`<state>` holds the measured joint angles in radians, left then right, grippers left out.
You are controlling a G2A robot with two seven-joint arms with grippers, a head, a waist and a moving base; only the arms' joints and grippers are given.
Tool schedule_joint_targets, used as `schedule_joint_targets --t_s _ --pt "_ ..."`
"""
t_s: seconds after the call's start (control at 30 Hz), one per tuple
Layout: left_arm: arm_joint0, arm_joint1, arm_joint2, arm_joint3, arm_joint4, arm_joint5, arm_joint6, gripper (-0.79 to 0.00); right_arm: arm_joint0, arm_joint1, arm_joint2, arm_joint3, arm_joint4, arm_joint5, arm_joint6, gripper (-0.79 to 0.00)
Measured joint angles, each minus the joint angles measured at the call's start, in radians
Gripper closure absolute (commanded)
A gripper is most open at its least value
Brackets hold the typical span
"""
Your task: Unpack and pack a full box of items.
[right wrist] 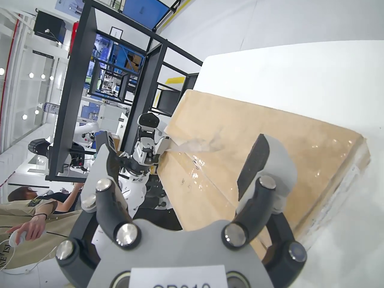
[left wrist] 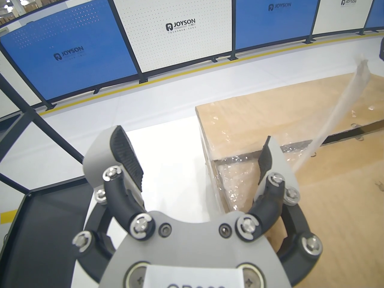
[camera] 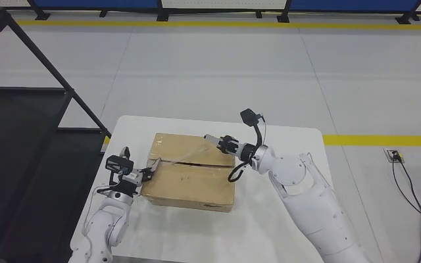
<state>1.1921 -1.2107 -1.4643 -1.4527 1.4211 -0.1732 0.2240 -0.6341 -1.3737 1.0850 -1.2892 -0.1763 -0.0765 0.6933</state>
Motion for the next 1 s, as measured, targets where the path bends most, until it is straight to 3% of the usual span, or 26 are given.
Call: schedule_joint_targets --t_s 0.33,0.5,0.57,0.8,1.0 --pt "0.009 -0.001 0.003 -0.013 -0.002 0.0 0.006 -0.785 0.209 -0.055 -0.1 0.276 0.13 -0.178 0.017 -0.785" --pt "0.008 -0.001 0.003 -0.011 -0.004 -0.002 0.007 -0.785 0.3 -0.089 -0.163 0.414 0.182 -0.206 0.073 -0.785" --pt "0.007 -0.001 0.004 -0.01 -0.004 -0.004 0.008 -0.785 0.325 -0.102 -0.184 0.463 0.197 -0.222 0.092 -0.745" --pt "-0.001 -0.002 0.005 -0.005 -0.008 -0.005 0.008 -0.785 0.402 -0.139 -0.23 0.622 0.316 -0.309 0.324 -0.708" --pt "-0.01 -0.002 0.008 0.002 -0.008 -0.009 0.008 -0.785 0.428 -0.15 -0.244 0.681 0.339 -0.354 0.434 -0.739"
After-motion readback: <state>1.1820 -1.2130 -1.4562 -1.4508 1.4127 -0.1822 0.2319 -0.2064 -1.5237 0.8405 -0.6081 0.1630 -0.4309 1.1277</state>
